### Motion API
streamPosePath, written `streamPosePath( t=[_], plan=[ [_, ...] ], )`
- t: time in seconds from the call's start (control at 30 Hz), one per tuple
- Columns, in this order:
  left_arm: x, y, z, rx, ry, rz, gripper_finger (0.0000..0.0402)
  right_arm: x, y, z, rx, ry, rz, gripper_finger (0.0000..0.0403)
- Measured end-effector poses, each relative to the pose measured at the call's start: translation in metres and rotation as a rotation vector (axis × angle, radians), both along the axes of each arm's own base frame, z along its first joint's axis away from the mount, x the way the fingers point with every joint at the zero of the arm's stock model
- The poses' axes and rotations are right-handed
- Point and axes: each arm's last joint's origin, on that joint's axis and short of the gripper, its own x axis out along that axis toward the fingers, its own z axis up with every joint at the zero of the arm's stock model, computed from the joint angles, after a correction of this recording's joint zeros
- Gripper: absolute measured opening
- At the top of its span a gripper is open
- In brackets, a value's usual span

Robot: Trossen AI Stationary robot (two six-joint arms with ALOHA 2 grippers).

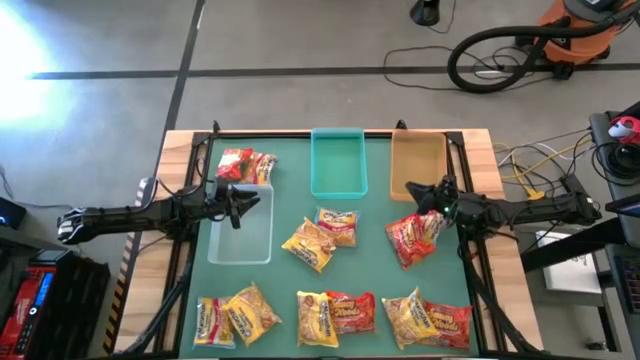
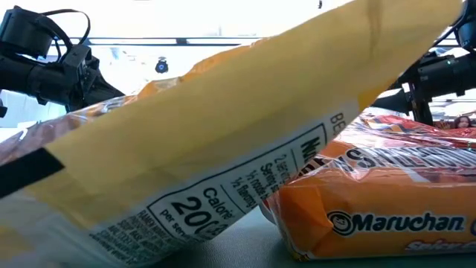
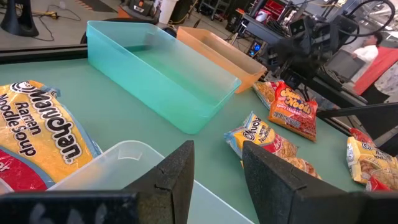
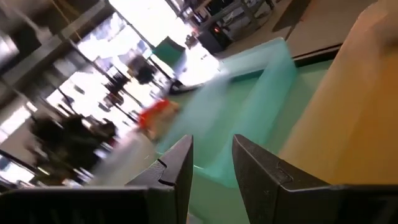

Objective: Sort Maruchan noodles
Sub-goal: Put the orange noodle pack into the orange bin

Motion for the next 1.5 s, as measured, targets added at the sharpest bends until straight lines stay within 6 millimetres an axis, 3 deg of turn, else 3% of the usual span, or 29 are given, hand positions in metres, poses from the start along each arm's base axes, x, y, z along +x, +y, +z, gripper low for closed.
streamPosePath(
  t=[0.23, 0.5, 0.73, 1.5],
  plan=[
    [0.0000, 0.0000, 0.0000, 0.000, -0.001, 0.000, 0.0119, -0.0012, -0.0023, 0.0068, 0.092, -0.150, -0.108, 0.0102],
    [0.0000, 0.0000, 0.0000, 0.000, -0.001, 0.000, 0.0119, -0.0014, -0.0025, 0.0059, 0.077, -0.129, -0.114, 0.0102],
    [0.0000, 0.0000, 0.0001, 0.000, -0.001, 0.000, 0.0119, -0.0015, -0.0025, 0.0055, -0.085, 0.001, -0.102, 0.0102],
    [0.0000, 0.0000, 0.0000, 0.003, 0.002, 0.000, 0.0119, -0.0014, -0.0025, 0.0054, -0.089, 0.005, -0.099, 0.0102]
  ],
)
